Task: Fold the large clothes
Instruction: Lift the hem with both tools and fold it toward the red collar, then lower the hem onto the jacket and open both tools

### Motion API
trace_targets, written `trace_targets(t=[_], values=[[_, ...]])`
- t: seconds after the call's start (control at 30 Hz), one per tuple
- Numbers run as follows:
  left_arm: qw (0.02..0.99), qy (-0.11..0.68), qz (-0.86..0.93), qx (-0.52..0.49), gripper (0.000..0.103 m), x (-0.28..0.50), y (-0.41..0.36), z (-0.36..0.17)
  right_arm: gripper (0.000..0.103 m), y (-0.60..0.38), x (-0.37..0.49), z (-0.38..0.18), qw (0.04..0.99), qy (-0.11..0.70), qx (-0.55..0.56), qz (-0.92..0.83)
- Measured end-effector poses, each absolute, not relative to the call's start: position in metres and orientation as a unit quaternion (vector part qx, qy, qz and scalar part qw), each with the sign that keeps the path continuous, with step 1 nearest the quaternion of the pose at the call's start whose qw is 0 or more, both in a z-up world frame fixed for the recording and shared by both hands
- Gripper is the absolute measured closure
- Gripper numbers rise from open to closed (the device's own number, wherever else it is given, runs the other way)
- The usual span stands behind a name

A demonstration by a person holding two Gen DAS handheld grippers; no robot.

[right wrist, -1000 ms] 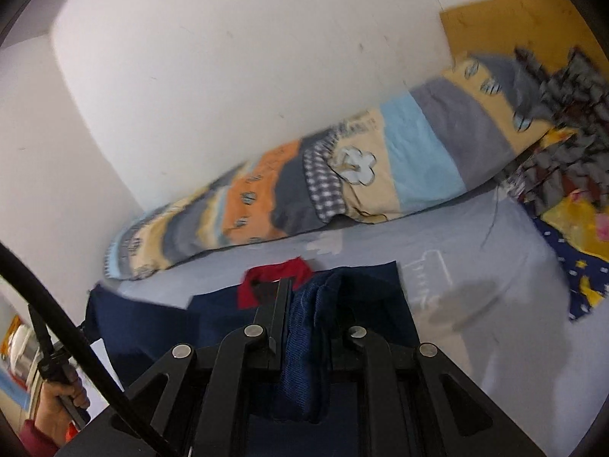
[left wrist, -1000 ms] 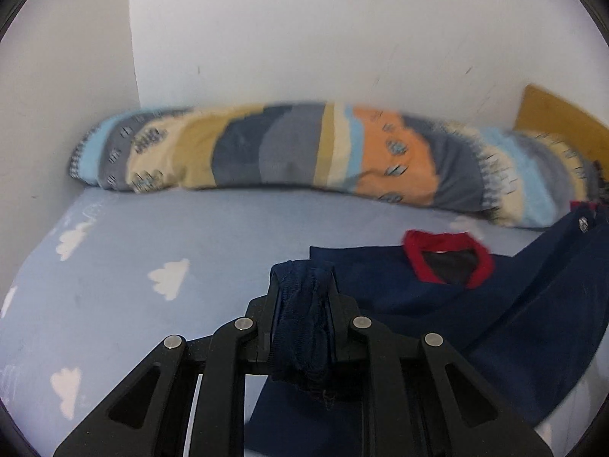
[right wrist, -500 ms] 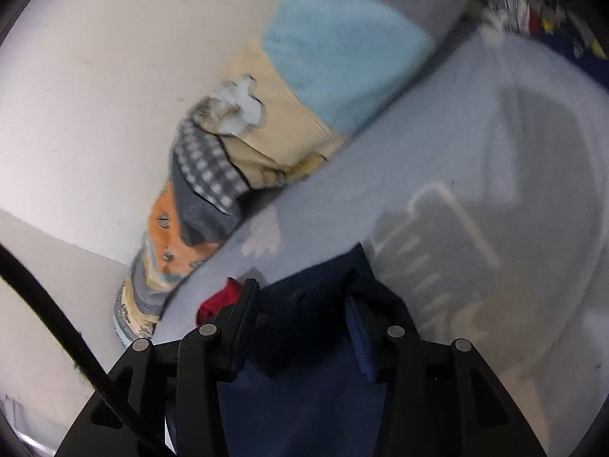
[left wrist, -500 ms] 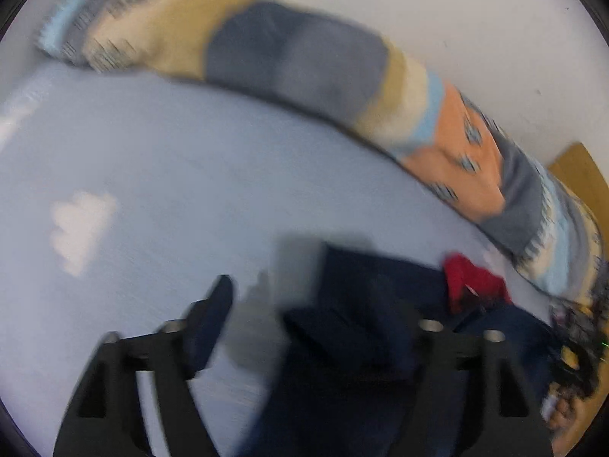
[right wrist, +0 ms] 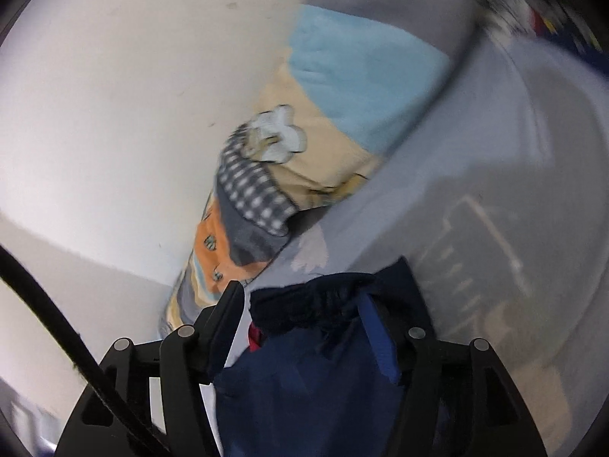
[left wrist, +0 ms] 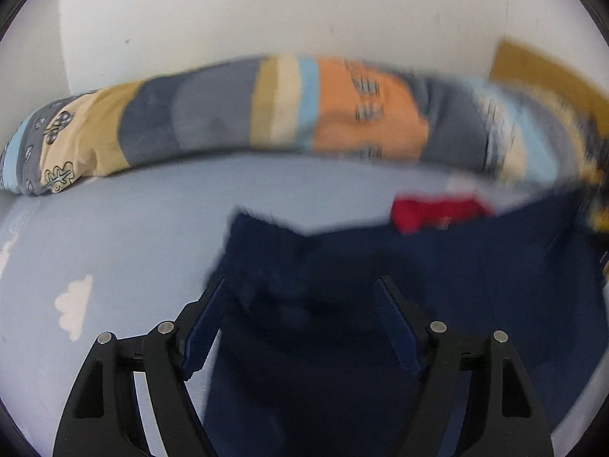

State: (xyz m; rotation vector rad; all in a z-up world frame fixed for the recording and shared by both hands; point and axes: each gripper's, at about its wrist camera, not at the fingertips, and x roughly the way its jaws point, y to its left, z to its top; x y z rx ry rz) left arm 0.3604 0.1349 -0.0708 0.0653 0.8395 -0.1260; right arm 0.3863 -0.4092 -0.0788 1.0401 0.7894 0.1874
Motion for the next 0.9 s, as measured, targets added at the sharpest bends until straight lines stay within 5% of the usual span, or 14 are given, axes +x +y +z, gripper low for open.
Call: trace_targets(t=[0.13, 0.27, 0.43, 0.6, 0.67, 0.77, 0.83, 0.9], values=[[0.895, 0.443, -0.009, 0.047, 0.026, 0.369, 0.136, -0.117, 0.036, -0.436, 0.384, -0.098, 0.744, 0.353, 0.561, 0.085], [0.899, 0.437, -0.012, 0.028, 0.026, 0.368, 0.141, -0.115, 0.025, -0.480, 0.359, -0.089, 0.730, 0.250, 0.630, 0.084], [0.911, 0.406, -0.051, 0.046, 0.026, 0.352, 0.122, -0.097, 0.025, -0.417, 0.374, -0.044, 0.847, 0.331, 0.398, 0.122], [0.901, 0.425, -0.026, 0.080, 0.026, 0.360, 0.117, -0.114, 0.061, -0.294, 0.400, -0.069, 0.873, 0.434, 0.149, 0.168], [0.897, 0.438, -0.001, 0.067, 0.019, 0.367, 0.137, -0.121, 0.065, -0.287, 0.412, -0.097, 0.865, 0.479, 0.091, 0.114], [0.894, 0.444, 0.051, 0.031, 0.016, 0.364, 0.184, -0.114, 0.096, -0.332, 0.412, -0.110, 0.859, 0.496, 0.122, 0.037], [0.887, 0.450, 0.095, 0.034, 0.016, 0.350, 0.219, -0.109, 0.096, -0.375, 0.396, -0.100, 0.858, 0.485, 0.166, -0.032], [0.880, 0.467, 0.087, -0.012, 0.017, 0.326, 0.253, -0.105, 0.068, -0.404, 0.369, -0.086, 0.861, 0.474, 0.170, -0.066]])
